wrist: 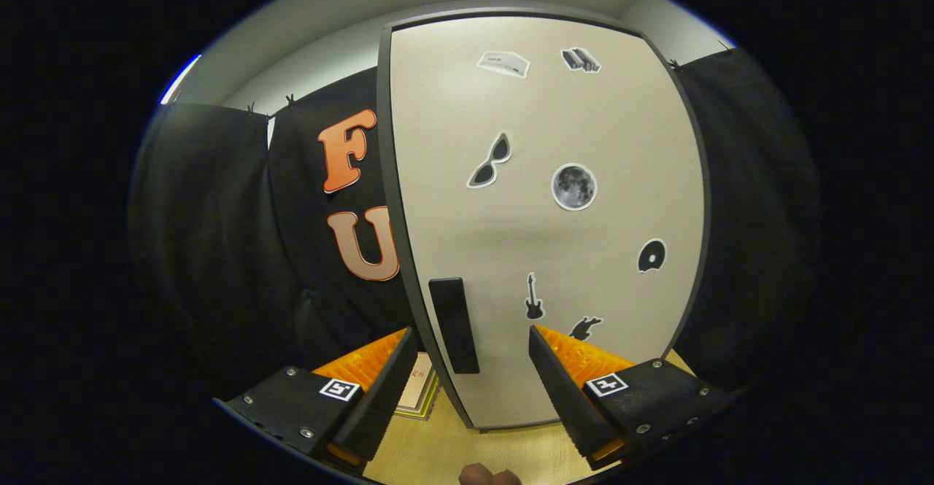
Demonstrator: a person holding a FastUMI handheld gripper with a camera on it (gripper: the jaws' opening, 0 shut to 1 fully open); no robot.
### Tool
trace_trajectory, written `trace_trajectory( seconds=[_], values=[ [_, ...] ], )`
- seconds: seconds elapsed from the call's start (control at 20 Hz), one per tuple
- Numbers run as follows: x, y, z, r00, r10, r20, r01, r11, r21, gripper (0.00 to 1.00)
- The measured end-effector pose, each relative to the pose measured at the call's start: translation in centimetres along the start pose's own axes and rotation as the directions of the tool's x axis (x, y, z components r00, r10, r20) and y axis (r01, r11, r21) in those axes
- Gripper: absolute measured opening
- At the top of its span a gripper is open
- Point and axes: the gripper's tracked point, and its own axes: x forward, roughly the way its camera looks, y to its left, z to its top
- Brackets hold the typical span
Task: Open the shoe cabinet door, grab the shoes and put them into the shoe cabinet, then close the shoe cabinet door.
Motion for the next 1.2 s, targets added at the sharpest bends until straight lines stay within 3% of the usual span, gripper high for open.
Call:
trace_trajectory(
  seconds=[0.45,0.6,1.2],
  values=[
    [-12.0,-6.2,6.4,0.986,-0.108,0.123,0.109,0.994,0.002,0.96],
    [-15.5,-8.7,8.3,0.98,-0.105,0.169,0.103,0.994,0.019,0.97],
    [-24.7,-20.1,6.6,0.972,-0.135,0.195,0.133,0.991,0.024,0.97]
  ],
)
